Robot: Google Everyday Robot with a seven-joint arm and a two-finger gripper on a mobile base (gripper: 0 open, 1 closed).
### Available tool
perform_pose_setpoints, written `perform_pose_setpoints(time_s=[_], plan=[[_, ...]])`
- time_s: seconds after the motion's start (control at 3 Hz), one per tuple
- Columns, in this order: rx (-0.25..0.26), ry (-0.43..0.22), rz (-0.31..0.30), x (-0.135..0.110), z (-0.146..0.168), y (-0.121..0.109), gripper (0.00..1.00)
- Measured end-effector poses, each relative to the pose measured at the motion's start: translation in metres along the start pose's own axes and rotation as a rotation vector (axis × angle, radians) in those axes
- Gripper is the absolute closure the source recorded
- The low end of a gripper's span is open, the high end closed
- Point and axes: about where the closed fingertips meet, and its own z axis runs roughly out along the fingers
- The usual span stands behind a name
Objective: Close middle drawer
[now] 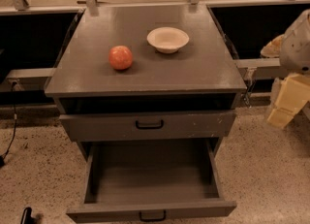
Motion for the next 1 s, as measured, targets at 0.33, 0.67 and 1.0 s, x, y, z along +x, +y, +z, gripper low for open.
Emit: perform_pose_setpoints(time_s=[0.33,0.67,1.0], plan=[[-0.016,0.002,0.054,0.033,0.065,0.010,0.00],[-0.059,0.001,0.053,0.068,0.149,0.039,0.00],[-0.051,-0.028,-0.009,0.080,0.197,0.059,0.00]])
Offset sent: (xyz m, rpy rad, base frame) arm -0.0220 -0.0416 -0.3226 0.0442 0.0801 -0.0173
